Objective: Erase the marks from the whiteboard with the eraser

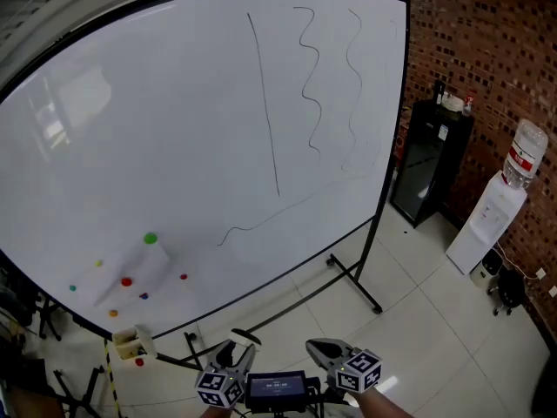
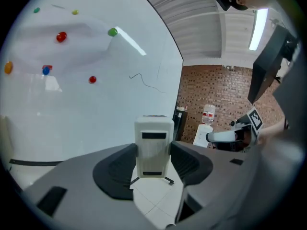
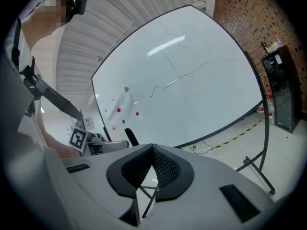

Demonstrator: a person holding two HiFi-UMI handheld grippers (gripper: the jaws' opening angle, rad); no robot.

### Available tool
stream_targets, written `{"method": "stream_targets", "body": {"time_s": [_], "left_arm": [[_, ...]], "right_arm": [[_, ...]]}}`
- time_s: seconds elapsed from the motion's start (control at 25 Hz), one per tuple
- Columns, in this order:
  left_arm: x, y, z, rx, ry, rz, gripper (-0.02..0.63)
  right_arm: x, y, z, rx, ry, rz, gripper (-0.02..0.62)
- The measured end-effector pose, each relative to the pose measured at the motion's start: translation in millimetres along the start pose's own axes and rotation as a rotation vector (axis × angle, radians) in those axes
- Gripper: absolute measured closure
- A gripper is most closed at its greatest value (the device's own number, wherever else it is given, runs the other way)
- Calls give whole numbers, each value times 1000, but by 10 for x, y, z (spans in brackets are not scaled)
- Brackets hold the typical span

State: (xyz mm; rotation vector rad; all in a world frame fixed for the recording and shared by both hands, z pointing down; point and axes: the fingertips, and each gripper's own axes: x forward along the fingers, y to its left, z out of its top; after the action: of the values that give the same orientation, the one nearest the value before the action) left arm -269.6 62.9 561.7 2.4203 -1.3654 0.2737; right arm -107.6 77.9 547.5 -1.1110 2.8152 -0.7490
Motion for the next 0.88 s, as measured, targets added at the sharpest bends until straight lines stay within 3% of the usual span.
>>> {"method": "stream_targets", "body": {"time_s": [0.2,0.4,0.56,0.88], "left_arm": [[505,-413,62,-5,-14,73,350],[692,-567,301,10,-54,213,353],[734,-440,610,40,-95,282,353],[683,143,1274,181,-163,433,353]], "right_arm": [[-532,-593,177,-4,2,2,588],[-874,-953,463,-25,-32,14,588],[-830,-1117,660,-33,-54,23,588],[-276,-1313,972,-59,-54,32,588]]}}
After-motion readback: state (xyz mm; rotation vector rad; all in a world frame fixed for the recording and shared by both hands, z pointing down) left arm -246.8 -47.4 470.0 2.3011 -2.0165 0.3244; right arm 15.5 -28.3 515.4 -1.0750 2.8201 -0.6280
